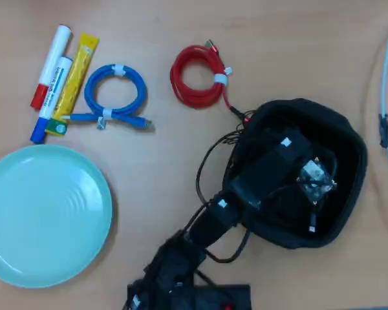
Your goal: Put a black charging cable in a black bowl and put a red charging cable in a green bowl
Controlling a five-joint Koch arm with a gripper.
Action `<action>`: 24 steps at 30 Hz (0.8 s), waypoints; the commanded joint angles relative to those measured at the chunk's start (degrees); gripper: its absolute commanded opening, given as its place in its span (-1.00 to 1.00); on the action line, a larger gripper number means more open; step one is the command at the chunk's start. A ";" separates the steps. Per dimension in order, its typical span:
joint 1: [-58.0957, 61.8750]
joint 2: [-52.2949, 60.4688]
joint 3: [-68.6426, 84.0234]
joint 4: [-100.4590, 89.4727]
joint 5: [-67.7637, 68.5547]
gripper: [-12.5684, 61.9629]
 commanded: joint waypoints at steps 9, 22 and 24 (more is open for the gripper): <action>-0.26 -4.31 -5.98 0.26 2.37 -0.84; -0.70 5.98 -3.60 1.49 -1.05 0.38; -1.41 12.13 -3.60 1.58 -4.48 0.38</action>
